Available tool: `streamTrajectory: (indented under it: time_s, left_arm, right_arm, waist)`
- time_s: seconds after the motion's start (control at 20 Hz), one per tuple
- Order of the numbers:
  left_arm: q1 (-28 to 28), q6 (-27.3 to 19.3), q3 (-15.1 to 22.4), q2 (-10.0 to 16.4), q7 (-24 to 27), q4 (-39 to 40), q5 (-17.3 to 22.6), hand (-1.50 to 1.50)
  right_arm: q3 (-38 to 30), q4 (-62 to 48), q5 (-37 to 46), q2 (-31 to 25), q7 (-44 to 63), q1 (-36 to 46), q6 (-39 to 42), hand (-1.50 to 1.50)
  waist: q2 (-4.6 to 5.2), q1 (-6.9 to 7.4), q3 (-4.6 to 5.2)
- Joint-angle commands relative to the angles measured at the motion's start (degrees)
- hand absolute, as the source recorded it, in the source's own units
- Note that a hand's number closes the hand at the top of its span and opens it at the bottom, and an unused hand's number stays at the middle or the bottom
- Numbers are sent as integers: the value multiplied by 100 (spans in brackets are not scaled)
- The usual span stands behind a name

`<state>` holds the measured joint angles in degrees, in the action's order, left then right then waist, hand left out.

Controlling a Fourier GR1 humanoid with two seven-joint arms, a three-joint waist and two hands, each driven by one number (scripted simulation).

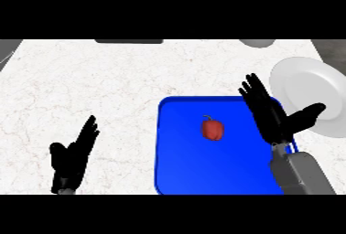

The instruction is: Pick the bell pepper from the tray and place it in the plate

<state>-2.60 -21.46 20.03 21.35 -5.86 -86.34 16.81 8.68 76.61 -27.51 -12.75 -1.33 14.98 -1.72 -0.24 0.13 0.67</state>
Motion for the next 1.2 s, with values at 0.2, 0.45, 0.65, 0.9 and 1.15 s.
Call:
streamTrajectory:
  time_s: [0.2,0.45,0.65,0.9,1.15]
  left_arm:
    - [429,-227,-323,195,-98,187,-349,0]
    - [296,-195,-185,153,-246,227,-303,0]
    - [535,-195,-259,54,-368,268,-265,0]
    - [779,78,-360,-28,-127,771,-307,0]
    - [484,-45,-376,105,-418,222,-328,0]
  right_arm:
    - [1037,962,1118,-308,824,1161,10,150]
    - [1600,749,4174,-2638,151,1694,-91,150]
    - [1302,604,3605,-845,-679,54,-1930,150]
    - [1580,275,2914,-735,-2317,-187,-555,-150]
    - [2102,598,4438,-1752,-1125,238,-530,-150]
  waist:
    - [-14,23,-51]
    - [-193,-67,86]
    - [45,-159,-88]
    - [53,-31,-69]
    - [2,5,-58]
